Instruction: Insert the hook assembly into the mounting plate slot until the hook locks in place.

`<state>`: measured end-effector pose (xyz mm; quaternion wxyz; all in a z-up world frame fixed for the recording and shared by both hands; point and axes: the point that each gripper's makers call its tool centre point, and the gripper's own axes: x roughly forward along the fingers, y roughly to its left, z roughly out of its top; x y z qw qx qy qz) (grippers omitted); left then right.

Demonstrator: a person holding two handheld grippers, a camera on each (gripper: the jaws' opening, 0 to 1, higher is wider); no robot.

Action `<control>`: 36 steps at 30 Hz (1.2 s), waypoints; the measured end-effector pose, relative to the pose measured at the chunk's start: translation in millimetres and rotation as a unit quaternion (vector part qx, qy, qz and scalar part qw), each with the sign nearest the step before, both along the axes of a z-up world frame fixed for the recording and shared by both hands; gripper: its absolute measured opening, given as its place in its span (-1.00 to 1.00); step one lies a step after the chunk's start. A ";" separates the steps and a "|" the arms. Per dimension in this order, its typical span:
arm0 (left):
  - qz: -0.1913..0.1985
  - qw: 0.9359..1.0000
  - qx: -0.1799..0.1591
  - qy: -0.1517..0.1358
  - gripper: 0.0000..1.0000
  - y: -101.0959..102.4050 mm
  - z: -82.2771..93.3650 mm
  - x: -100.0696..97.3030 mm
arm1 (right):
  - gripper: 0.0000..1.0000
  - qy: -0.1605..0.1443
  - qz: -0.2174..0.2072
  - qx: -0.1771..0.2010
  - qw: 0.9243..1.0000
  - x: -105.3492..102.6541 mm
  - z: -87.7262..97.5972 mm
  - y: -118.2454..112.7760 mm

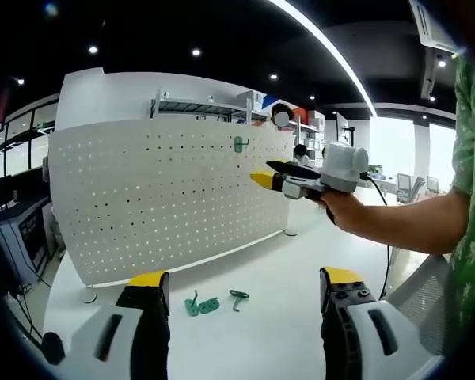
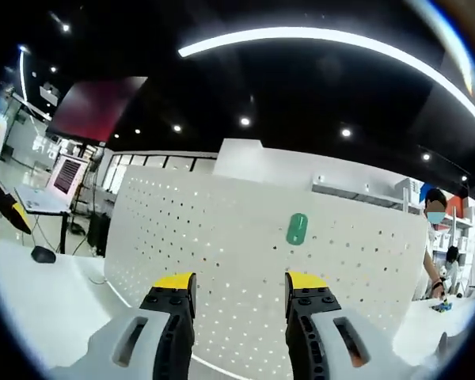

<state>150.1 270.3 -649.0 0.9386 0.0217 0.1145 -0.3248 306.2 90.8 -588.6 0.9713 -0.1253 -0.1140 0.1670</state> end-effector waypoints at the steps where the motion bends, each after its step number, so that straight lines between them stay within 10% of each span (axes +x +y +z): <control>1: 0.000 1.000 0.000 0.000 0.60 -0.1 0.1 -0.8 | -0.09 0.002 0.001 0.000 1.000 -1.6 -1.5 0.6; 36: 0.013 1.000 0.002 0.005 0.58 9.5 -9.3 -23.5 | -0.12 0.122 0.096 -0.054 0.986 -57.4 -91.3 63.6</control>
